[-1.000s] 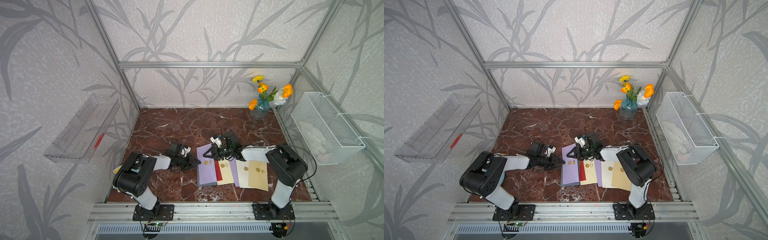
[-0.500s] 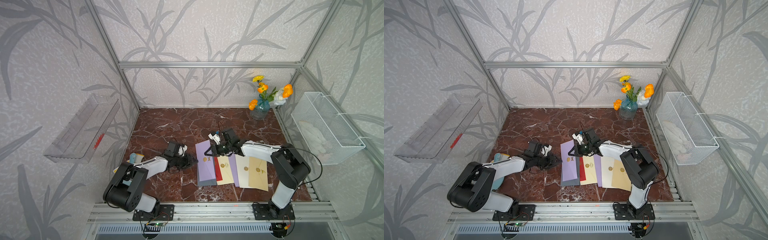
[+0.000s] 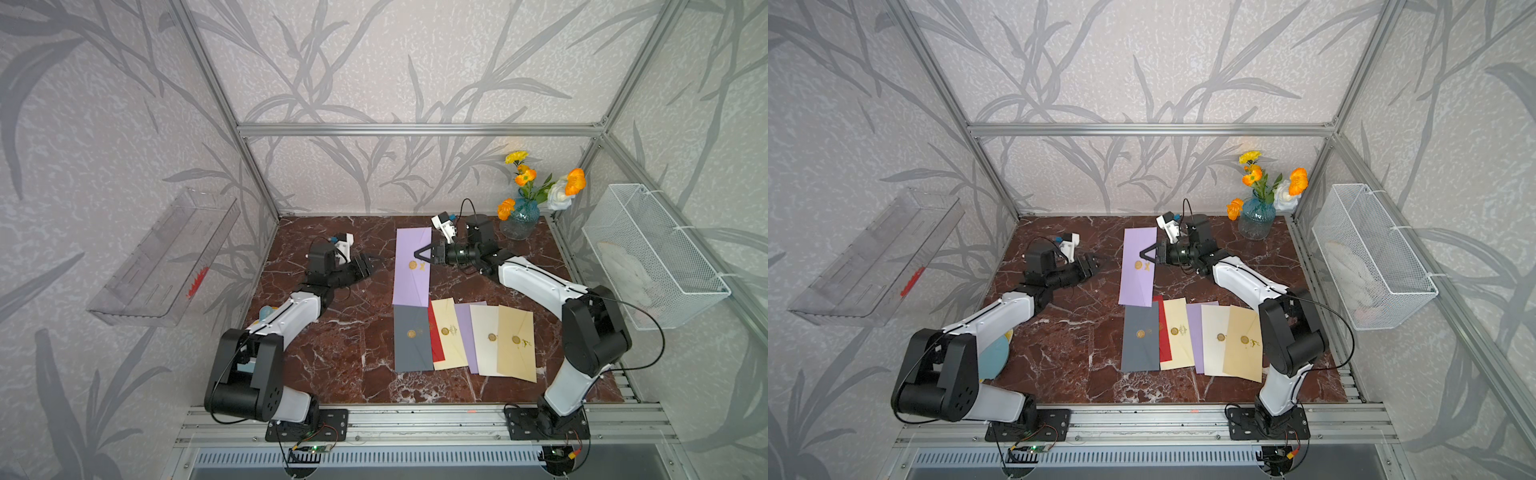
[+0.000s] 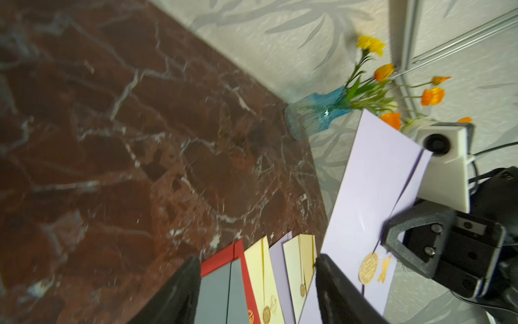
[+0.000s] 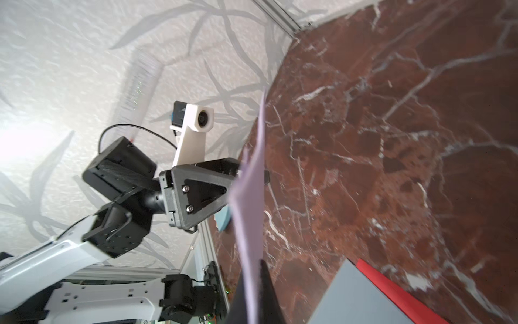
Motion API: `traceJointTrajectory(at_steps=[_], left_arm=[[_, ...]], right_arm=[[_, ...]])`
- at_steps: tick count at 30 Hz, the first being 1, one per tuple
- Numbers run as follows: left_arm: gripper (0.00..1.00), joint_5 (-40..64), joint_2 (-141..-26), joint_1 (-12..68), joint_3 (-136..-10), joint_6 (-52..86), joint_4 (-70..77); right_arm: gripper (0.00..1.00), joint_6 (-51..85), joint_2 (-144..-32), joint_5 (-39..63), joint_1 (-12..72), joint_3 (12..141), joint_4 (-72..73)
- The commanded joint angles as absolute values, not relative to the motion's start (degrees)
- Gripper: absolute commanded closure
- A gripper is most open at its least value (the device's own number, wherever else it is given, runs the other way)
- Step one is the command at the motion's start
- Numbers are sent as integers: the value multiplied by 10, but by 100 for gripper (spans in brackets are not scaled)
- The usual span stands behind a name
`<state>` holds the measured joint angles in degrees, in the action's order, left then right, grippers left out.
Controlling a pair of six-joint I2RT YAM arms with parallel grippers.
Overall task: Open the envelope
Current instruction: Pick up the envelope from the envelope.
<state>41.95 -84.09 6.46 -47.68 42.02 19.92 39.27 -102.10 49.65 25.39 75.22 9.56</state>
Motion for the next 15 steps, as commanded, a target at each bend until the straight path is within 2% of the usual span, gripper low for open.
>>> traceJointTrajectory(at_steps=[1,3,6,11,15], left_arm=[[40,490,-868,47,-500,463,363],[40,531,-895,47,-512,491,428],[38,592,-926,47,-531,507,452],[31,602,-919,47,-514,488,443],[31,614,-912,50,-518,460,401]], right_arm=[[100,457,-1069,565,248,793,196],[100,472,-1089,584,247,819,208],[100,474,-1105,599,248,844,201],[100,459,-1109,620,249,859,181],[100,445,-1107,627,253,861,167]])
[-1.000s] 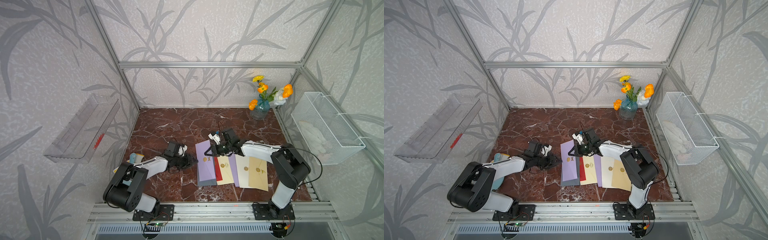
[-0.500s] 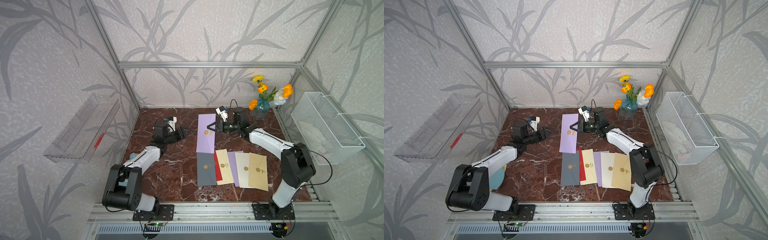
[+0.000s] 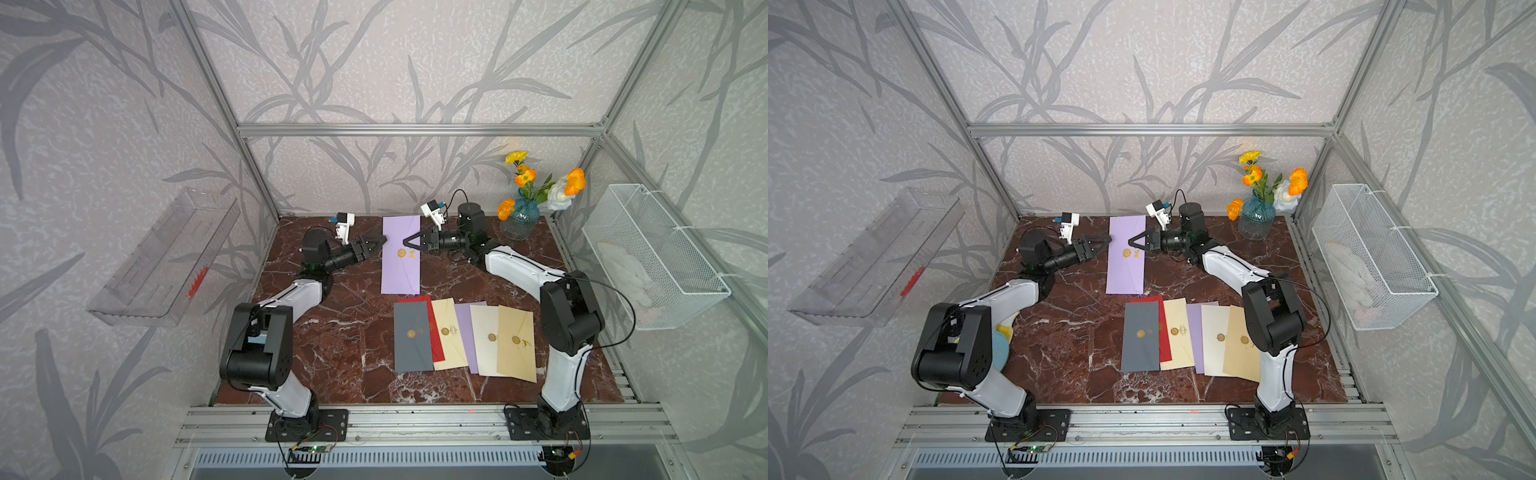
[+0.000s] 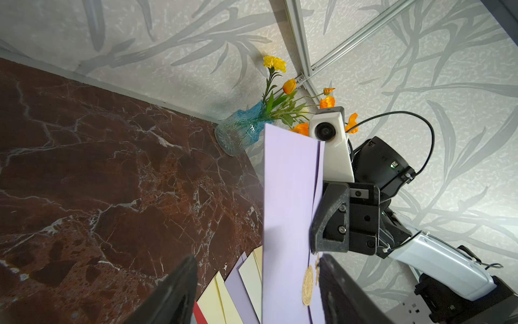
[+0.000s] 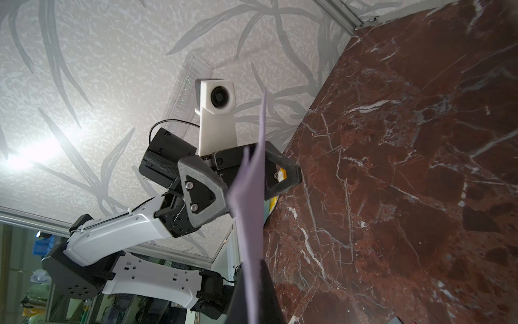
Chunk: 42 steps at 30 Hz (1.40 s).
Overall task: Open the envelope
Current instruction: Pick up the envelope from the envelope, then open the envelope flap on the envelope.
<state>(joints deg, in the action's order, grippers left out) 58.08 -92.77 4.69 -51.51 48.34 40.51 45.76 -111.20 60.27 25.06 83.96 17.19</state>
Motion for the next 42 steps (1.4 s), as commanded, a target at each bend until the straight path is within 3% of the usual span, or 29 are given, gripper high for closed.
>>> traceJointTrajectory(at_steps=[1,10,15,21,28,33,42], left_arm=[[31,618,-912,51,-518,461,402],[57,660,-909,77,-519,459,421],[100,657,-893,81,-516,445,407],[100,649,-888,82,-516,433,399],[100,626,-875,83,-522,416,368],[100,567,-843,82,-545,357,271],[100,386,-800,102,-611,304,112]], right_arm=[[100,439,-1108,628,254,864,159],[100,378,-1120,644,268,898,83],[100,369,-1122,638,269,899,67],[98,331,-1125,627,271,907,33],[59,248,-1111,558,270,940,-86],[46,164,-1070,430,272,955,-187],[41,26,-957,126,373,886,-183]])
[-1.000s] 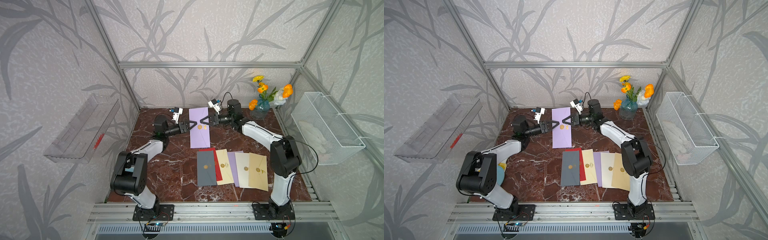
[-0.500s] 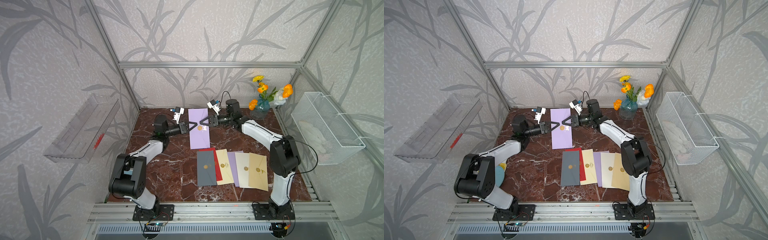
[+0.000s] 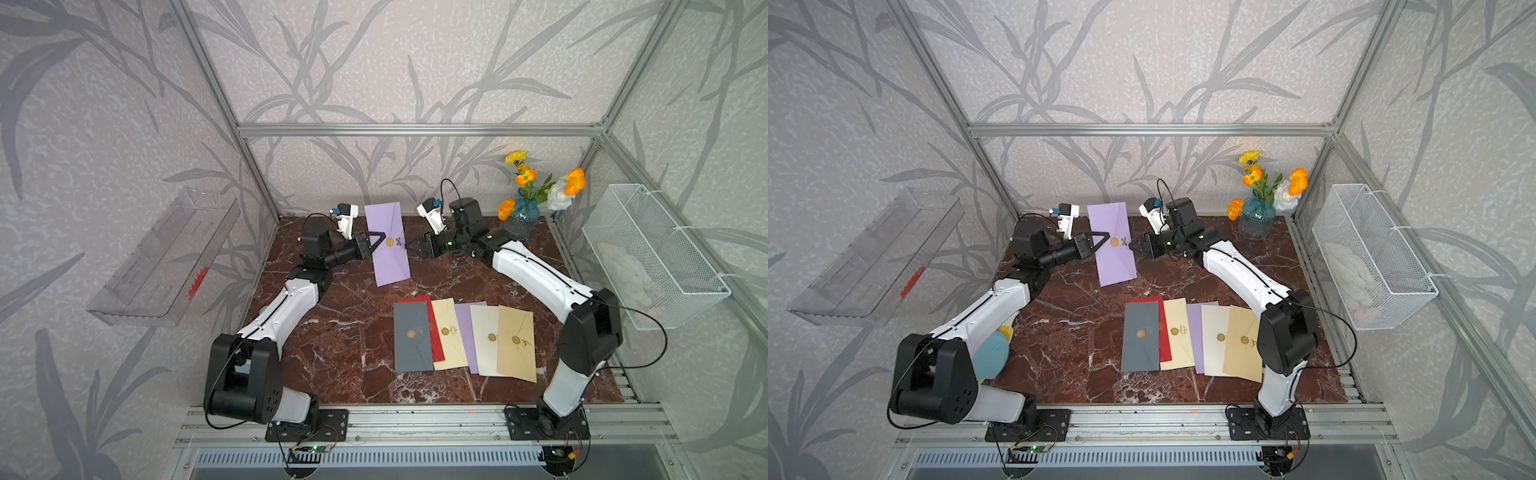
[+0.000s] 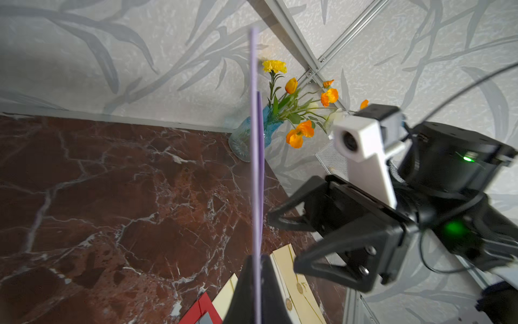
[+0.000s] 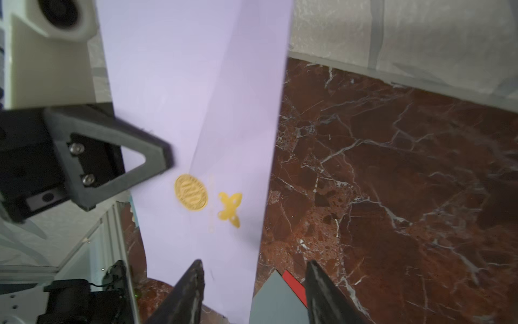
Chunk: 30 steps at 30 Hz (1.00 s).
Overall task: Open the envelope
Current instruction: Open the envelope flap on the envelope.
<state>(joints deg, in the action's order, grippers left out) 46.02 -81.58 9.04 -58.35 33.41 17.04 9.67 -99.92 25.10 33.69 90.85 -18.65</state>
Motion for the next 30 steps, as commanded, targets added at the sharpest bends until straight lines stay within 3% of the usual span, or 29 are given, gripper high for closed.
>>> traceJointTrajectory(at_steps=[1,13,30], left_arm=[[100,371,-800,107,-620,301,96],[100,212,-774,161,-623,355,43],[100,132,-724,199,-574,416,30]], right_arm=[[41,19,-952,106,384,877,-175],[41,-92,-907,-161,521,685,84],[41,-79,-937,-193,531,676,133]])
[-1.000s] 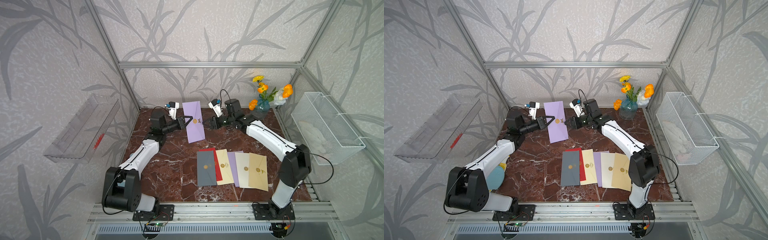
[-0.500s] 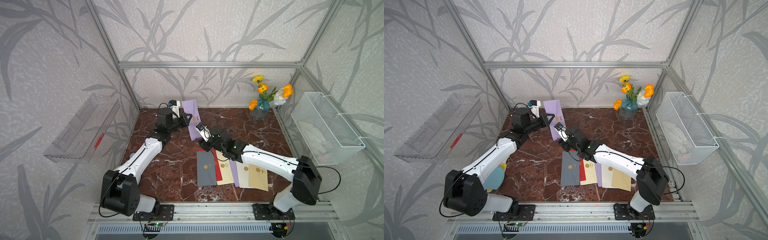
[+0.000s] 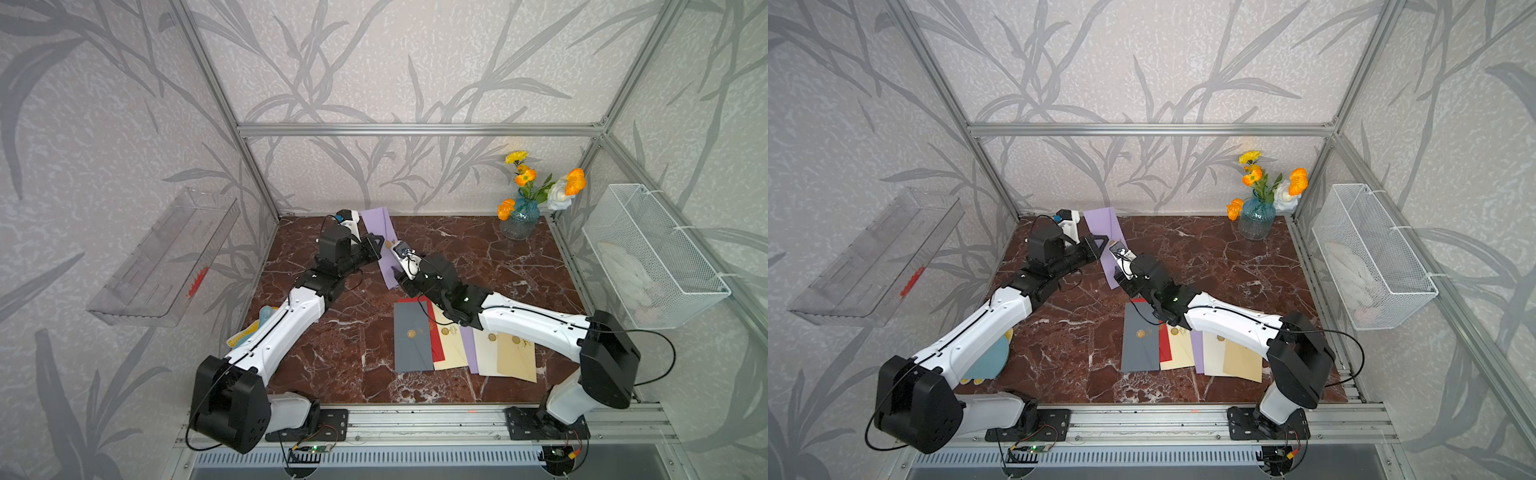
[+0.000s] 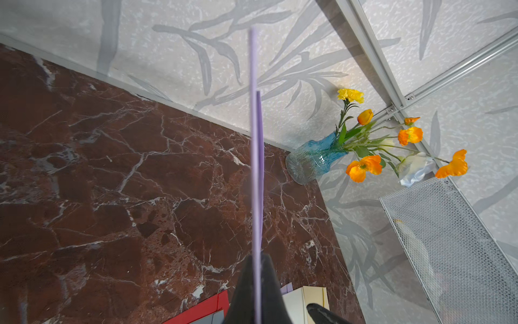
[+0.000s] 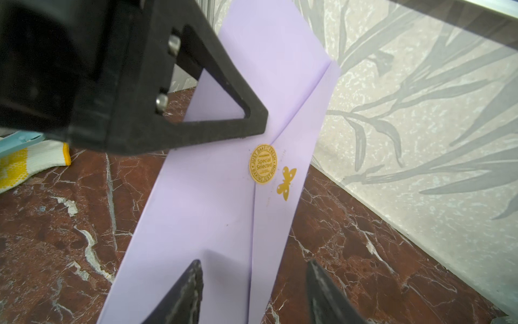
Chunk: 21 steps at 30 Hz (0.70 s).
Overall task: Open the envelope
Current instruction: Open the envelope flap on the envelope.
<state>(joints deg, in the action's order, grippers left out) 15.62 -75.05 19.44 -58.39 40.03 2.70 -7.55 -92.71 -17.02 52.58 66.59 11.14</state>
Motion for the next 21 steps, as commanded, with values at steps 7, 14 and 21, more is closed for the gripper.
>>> traceJointTrajectory(at_steps=[7,14,21], left_arm=[[100,102,-695,203,-548,435,49],[100,98,-673,206,-537,453,43],[100,87,-662,207,-525,470,35]], right_arm=[[41,-91,-956,-236,549,674,161],[41,-85,-968,-248,550,673,182],[41,-97,-975,-274,557,665,219]])
